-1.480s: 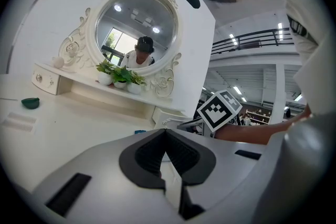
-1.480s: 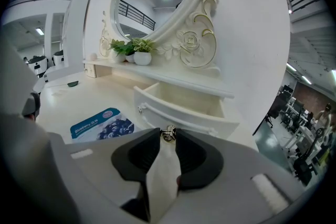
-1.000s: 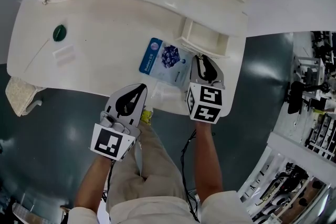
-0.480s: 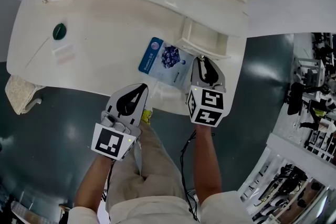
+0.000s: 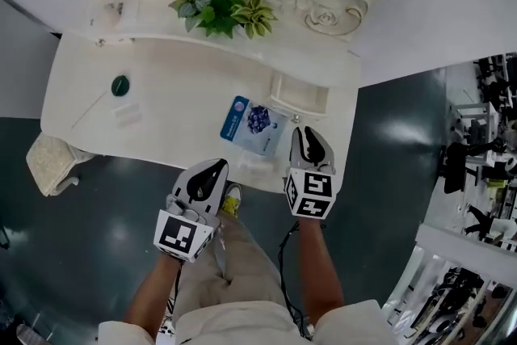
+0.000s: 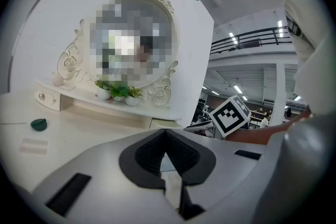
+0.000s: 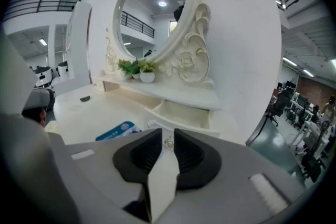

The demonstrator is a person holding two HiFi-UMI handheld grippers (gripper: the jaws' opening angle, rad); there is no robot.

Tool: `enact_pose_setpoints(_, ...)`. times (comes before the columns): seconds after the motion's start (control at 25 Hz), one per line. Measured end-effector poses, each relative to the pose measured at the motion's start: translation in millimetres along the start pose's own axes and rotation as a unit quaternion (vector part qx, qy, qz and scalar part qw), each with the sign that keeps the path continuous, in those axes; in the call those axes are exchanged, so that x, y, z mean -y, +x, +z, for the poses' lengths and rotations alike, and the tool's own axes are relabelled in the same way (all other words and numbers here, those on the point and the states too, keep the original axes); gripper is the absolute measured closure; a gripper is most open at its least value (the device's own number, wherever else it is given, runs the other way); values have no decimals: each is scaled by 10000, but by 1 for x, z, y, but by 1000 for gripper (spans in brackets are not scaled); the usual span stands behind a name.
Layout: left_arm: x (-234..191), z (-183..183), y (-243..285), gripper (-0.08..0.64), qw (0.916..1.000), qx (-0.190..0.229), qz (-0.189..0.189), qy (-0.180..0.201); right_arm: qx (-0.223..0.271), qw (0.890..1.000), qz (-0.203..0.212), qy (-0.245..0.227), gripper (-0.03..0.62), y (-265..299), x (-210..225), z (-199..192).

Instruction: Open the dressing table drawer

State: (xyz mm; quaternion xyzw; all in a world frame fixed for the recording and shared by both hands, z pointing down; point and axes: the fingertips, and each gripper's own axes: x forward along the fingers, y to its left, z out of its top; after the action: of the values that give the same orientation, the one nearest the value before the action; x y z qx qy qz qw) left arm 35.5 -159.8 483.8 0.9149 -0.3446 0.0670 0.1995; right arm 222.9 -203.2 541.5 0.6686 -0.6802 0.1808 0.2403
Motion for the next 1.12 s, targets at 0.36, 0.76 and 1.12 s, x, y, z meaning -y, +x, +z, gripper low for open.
enact_pose_setpoints(0.36,38,89,-74,552,9998,91,-75,135,872,9871,1335,170,581,-114,-98,113)
enact_pose_setpoints(0.76,36,176,-148,552,9951,715,441,515,1693,9674,1882,92,581,-189,-170,202)
enact_pose_setpoints(1.12,12,198,-185,552,9885,1132,599,806,2027,9636,1741,47,583,-224,-189,208)
